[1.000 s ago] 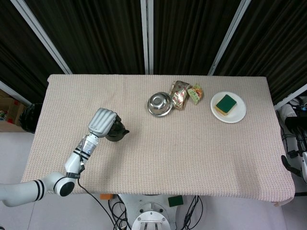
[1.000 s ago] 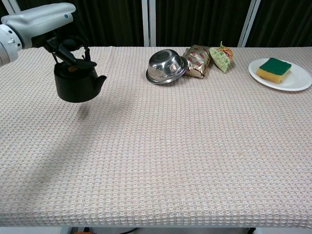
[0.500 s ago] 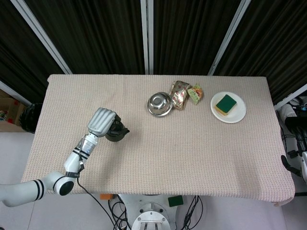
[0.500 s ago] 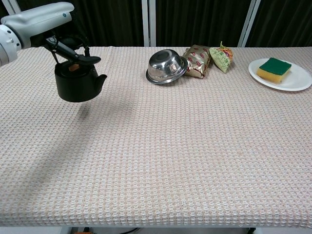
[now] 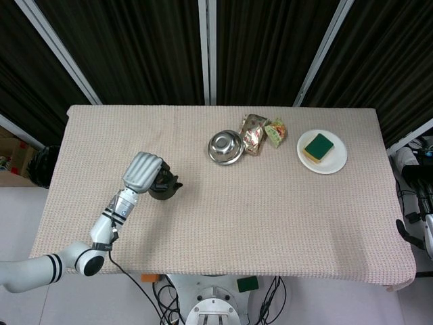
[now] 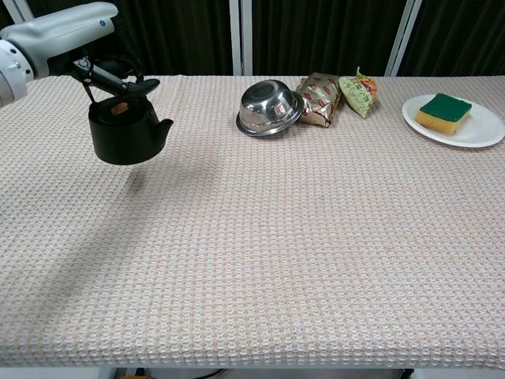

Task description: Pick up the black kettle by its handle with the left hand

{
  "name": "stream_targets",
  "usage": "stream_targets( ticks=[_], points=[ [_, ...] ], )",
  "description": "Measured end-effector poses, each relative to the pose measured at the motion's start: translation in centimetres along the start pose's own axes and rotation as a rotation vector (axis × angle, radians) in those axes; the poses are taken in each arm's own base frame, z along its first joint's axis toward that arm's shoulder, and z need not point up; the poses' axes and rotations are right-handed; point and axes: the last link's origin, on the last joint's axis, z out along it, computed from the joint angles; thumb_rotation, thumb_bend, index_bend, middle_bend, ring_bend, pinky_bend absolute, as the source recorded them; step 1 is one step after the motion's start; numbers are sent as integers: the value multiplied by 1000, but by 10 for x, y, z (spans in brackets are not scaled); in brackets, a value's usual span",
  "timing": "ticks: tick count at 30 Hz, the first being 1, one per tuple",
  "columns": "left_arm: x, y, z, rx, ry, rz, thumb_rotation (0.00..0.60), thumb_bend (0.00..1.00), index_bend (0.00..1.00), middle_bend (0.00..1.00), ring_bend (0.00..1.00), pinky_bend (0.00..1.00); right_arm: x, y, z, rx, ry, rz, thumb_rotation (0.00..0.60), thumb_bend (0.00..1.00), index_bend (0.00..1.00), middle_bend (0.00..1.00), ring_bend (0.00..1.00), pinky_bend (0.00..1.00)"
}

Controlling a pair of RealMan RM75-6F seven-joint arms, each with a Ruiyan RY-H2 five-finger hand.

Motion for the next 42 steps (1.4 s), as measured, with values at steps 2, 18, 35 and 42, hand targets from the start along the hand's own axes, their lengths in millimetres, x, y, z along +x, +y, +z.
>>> stream_targets(
  ticks=[2, 18, 35, 42],
  points=[
    [0, 0, 0, 0, 0, 0, 435, 352, 1000, 1000, 1000, 750, 0, 0, 0, 0, 0, 0, 600, 318, 0, 0, 0, 0],
    [-1, -1, 0, 6, -2, 6, 573, 408, 1000, 1000, 1000, 756, -1, 0, 0, -1, -7, -2, 600, 318, 0, 0, 0, 0],
    [-1, -1, 0, 4, 8, 30, 599, 437, 1000, 1000, 1000, 772, -1, 0, 0, -1, -7, 0, 600, 319, 0, 0, 0, 0],
    [0, -1, 0, -11, 47, 86, 600, 454, 1000, 1000, 1000, 783, -1, 0, 1, -2, -8, 0, 600, 319, 0, 0, 0, 0]
  ],
)
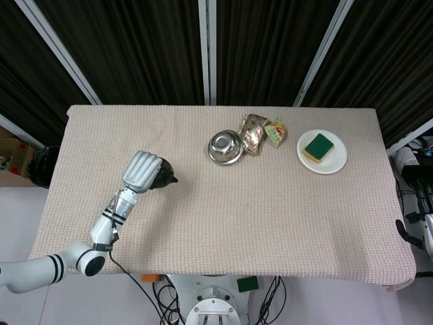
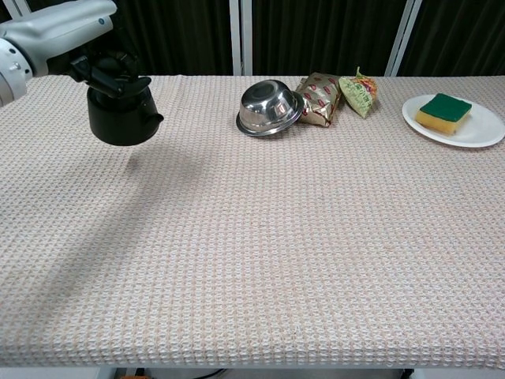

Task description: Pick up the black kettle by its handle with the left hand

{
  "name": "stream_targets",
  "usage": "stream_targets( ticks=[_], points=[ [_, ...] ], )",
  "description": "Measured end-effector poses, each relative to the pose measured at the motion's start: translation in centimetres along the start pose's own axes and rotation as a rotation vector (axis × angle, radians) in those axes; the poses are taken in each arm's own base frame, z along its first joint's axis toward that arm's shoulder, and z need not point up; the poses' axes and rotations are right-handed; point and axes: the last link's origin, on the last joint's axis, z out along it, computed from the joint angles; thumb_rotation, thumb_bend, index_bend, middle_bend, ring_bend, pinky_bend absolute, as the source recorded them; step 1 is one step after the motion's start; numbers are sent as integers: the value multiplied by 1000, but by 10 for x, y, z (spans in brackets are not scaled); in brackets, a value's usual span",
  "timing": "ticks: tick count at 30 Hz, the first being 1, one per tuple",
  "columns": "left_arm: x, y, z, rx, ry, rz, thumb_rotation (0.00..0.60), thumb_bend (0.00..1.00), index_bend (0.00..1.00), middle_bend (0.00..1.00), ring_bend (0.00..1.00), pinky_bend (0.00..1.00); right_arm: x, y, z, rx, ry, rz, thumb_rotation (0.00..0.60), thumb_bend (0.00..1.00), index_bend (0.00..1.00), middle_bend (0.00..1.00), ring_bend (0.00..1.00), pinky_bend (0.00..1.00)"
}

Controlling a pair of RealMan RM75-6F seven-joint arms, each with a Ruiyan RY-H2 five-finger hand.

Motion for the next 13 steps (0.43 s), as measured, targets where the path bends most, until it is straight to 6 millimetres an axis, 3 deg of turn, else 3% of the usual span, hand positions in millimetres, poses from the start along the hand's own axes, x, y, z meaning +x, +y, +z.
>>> stream_targets(
  ticks=[13],
  points=[
    [-2, 0, -1, -23, 54, 90, 600, 454, 1000, 1000, 1000, 783, 0, 0, 0, 1, -2, -3, 600, 318, 0, 0, 0, 0]
  ],
)
